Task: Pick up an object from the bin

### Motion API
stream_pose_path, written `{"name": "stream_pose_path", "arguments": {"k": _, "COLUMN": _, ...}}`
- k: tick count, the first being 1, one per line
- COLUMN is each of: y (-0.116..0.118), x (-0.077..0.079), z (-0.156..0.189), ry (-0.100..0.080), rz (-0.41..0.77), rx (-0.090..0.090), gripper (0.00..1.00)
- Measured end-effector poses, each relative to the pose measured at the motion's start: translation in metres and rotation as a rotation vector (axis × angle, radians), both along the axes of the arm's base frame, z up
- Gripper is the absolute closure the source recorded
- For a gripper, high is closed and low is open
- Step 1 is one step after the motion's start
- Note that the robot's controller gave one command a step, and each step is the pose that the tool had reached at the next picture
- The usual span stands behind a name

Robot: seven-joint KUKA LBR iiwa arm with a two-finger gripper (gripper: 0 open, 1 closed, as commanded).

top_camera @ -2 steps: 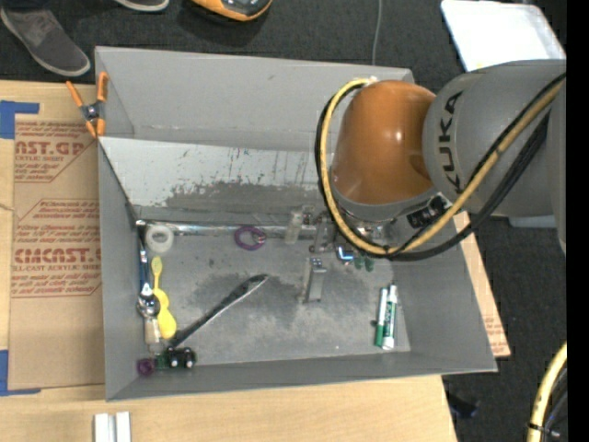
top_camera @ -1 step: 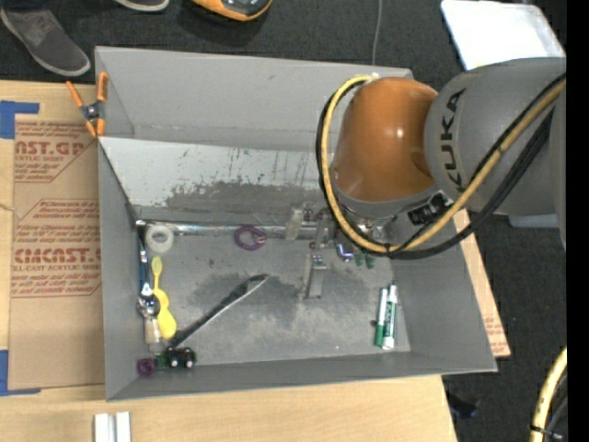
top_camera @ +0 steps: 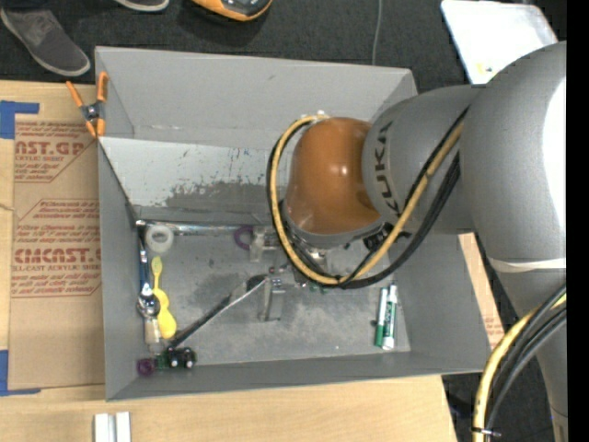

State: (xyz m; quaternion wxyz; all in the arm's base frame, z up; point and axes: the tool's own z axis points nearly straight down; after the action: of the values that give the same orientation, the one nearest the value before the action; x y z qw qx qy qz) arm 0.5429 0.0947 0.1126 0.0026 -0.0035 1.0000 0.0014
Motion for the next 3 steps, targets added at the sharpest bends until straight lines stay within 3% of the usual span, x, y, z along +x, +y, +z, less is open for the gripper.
{"name": "stream_pose_path", "arguments": {"k": 1, "y": 0.01, "x": 0.006, "z": -0.038, "ry": -0.008, "rz": -0.083, "rx": 0.0, "gripper": 0.0}}
{"name": "stream_pose_path", "arguments": {"k": 2, "y": -0.049, "x": -0.007, "z": -0.032, "ry": 0.002, "rz": -0.086, "rx": 0.001, "gripper": 0.0}}
{"name": "stream_pose_path", "arguments": {"k": 3, "y": -0.001, "x": 0.01, "z": -0.038, "ry": -0.003, "rz": -0.199, "rx": 0.003, "gripper": 0.0}}
